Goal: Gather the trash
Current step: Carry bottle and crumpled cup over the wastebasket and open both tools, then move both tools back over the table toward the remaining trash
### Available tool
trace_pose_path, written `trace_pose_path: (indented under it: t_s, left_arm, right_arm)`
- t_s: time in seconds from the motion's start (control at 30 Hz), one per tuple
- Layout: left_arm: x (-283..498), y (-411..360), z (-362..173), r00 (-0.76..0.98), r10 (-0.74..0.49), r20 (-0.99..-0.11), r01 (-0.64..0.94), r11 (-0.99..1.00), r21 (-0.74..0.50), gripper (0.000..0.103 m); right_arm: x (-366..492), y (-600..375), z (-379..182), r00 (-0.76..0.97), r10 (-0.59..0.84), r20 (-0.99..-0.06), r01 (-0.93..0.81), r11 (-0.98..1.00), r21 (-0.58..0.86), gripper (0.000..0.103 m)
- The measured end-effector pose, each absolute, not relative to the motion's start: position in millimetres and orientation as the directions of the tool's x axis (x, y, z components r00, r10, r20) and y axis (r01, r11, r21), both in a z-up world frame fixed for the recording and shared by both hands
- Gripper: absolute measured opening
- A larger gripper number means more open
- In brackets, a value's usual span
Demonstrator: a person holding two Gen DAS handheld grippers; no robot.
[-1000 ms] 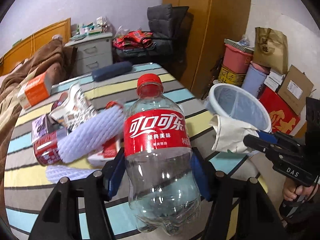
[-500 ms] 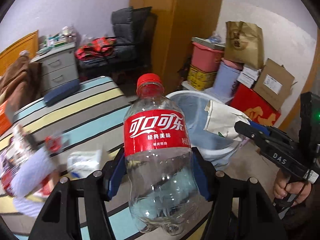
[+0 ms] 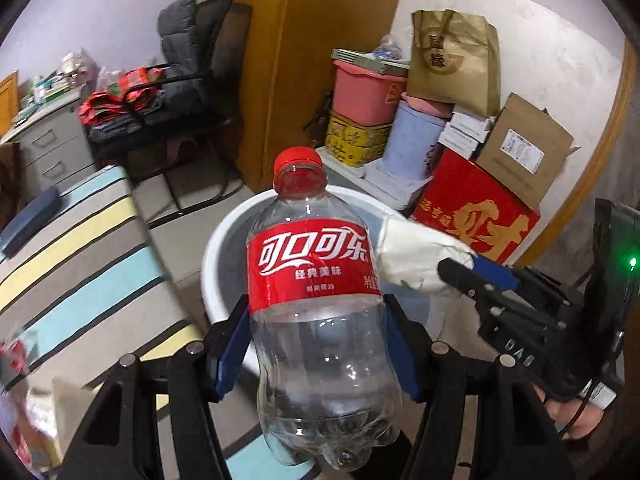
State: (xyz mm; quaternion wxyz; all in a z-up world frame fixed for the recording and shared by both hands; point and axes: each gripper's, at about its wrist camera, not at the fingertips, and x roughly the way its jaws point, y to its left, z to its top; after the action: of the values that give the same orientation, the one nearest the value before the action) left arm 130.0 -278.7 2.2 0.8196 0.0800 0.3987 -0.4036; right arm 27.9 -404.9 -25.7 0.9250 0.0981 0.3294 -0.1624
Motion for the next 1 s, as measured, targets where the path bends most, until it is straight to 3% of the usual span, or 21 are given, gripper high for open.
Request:
trace_pose_path:
  t_s: [0.33,0.53,0.67,1.0]
  left_arm:
    - [147.0,-309.9,-20.0,0.312,-0.573,-0.758,0.725,0.659,-0.2,0.066]
    - [151.6,-306.8,-18.8,0.326,-0.582,-0.745,0.713,0.669,-0.21,0.076]
    - [151.0,-296.6,-12.2,0.36,-0.574,-0.735,0.7,0.687,-0.194,0.076]
    - [134.3,-249.4,4.4,0.427,-0.565,-0.706,0.663,0.727,-0.181,0.076]
  right_arm:
    - [45.4,-414.1,-36.1,0.662,-0.303,-0.685,0.384,0.923,-0.036,0.033]
    - [46.0,-416.6,-37.1,0.665,-0.268,-0.697,0.359,0.933,-0.016,0.037]
    - [41.9,-417.7,-36.8,0.661,-0.274,-0.699,0.377,0.926,-0.006,0.052]
    - [29.2,-397.7,-21.8,0.705,-0.268,-0.657,0.374,0.927,0.024,0.052]
